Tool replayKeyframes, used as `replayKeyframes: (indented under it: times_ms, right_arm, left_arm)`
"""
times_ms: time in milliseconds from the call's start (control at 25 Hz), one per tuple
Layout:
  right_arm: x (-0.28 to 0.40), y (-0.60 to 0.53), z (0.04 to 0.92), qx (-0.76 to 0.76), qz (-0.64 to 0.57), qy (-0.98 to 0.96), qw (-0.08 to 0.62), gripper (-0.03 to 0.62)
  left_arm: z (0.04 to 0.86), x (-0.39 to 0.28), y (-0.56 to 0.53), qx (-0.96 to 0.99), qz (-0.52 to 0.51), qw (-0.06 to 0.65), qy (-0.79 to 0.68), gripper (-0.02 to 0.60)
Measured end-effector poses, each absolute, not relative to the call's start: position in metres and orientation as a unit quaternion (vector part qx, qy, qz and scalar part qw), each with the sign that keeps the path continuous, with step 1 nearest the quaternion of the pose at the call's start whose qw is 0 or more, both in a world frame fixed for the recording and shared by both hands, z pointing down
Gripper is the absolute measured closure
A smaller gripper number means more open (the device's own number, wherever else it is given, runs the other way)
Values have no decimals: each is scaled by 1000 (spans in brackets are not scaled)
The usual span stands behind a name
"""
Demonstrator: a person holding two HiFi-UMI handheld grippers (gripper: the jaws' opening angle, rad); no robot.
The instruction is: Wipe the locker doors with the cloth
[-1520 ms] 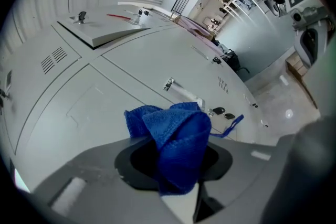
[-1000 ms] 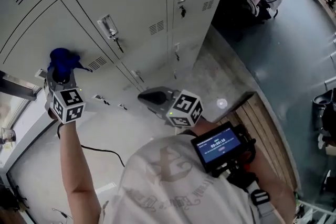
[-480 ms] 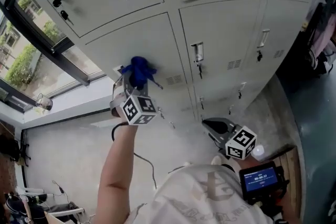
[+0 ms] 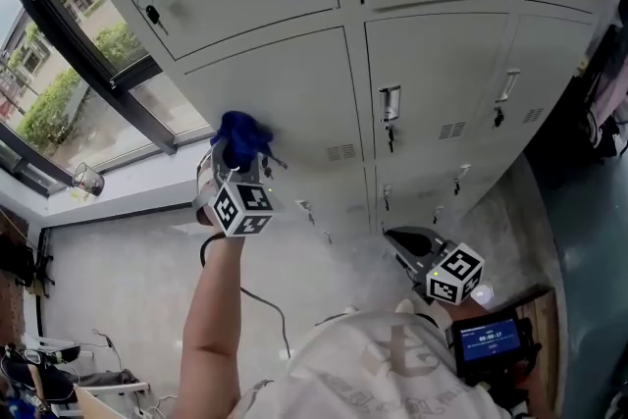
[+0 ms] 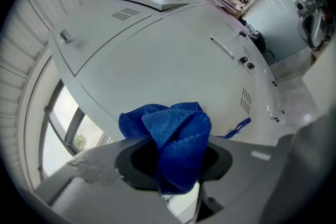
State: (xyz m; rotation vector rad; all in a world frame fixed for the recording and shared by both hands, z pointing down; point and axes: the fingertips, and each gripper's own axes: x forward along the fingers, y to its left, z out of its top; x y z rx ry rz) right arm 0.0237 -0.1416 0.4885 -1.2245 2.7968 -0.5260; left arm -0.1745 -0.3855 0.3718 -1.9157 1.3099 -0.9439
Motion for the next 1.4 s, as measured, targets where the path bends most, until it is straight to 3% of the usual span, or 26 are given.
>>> replayKeyframes:
  times_ms: [320,720,1040,1400]
  right_arm:
    - [19,-139,492,-393,-174,903,19,591]
    - [19,-136,499,-396,-183,900,11,591]
    - [14,-140,498,-392,-185,901,18,591]
    - [30,-143,497,-405,-186,895,24,591]
  left_arm:
    - [391,-215,-398,-726,-362,268,520,430]
    - [418,-186,-391,-787,-314,175,501,430]
    - [412,-131,-380,-804,-287,206,478,431]
    - [417,-75,-372,-790,-325,291,431,433]
